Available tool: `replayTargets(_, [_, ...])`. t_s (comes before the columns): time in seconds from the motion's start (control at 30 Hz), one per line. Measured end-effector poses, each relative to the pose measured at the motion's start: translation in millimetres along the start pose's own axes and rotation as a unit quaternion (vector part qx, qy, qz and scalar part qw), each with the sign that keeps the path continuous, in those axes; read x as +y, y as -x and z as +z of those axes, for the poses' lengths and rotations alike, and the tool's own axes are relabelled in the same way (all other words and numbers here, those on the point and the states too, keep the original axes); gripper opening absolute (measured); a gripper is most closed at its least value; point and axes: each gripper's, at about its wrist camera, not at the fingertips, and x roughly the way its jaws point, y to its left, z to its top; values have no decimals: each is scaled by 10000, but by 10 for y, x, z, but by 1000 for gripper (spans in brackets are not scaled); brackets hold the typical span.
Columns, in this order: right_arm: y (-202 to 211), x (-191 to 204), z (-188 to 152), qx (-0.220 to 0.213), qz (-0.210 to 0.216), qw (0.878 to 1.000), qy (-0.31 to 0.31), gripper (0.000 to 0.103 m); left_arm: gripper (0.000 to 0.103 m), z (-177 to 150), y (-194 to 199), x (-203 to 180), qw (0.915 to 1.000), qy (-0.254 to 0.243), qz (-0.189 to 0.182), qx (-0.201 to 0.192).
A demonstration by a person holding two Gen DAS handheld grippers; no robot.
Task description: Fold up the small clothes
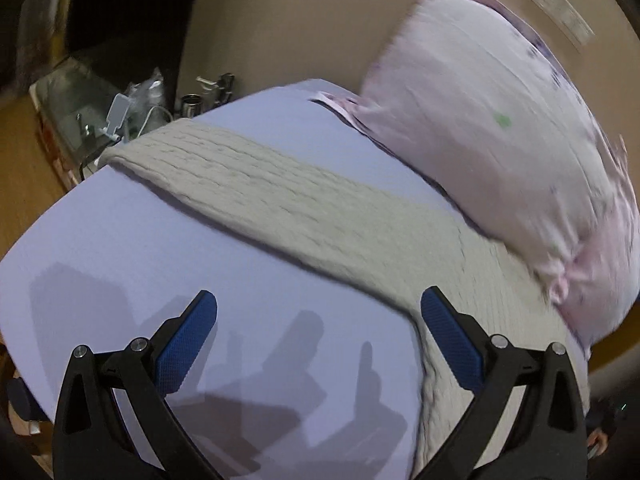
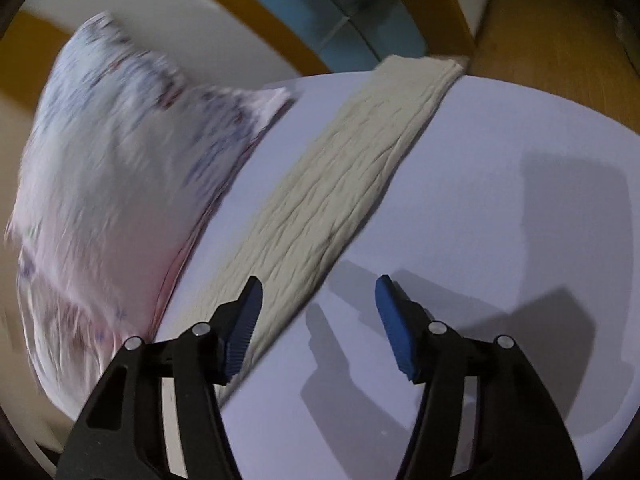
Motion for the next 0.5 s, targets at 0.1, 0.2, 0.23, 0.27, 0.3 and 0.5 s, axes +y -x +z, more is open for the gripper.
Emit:
replayTargets(0.1, [-117, -62, 244, -170, -4, 9993, -323, 46, 102, 95, -47, 86, 9998, 109, 151, -12])
replayTargets(0.2, [-228, -135, 476, -360, -14, 9980, -528, 31, 102, 175, -127, 107, 9993, 198, 302, 82])
replayTargets(0.23, [-266, -158, 522, -420, -44, 9975, -560, 23, 102, 208, -156, 121, 9990, 198, 392, 93])
replayTargets(0.27, [-337, -170, 602, -431, -156, 9975, -540, 10, 102, 241, -199, 129, 9983, 209, 537, 117])
replayTargets(0.3, [-374, -163, 643, -443, -183, 9976, -496, 10, 102, 253, -216, 144, 9978, 227, 615, 130])
replayTargets(0.5, [81, 901, 233, -1264, 144, 9828, 1337, 9, 102, 317, -288, 284, 9955, 509, 792, 143])
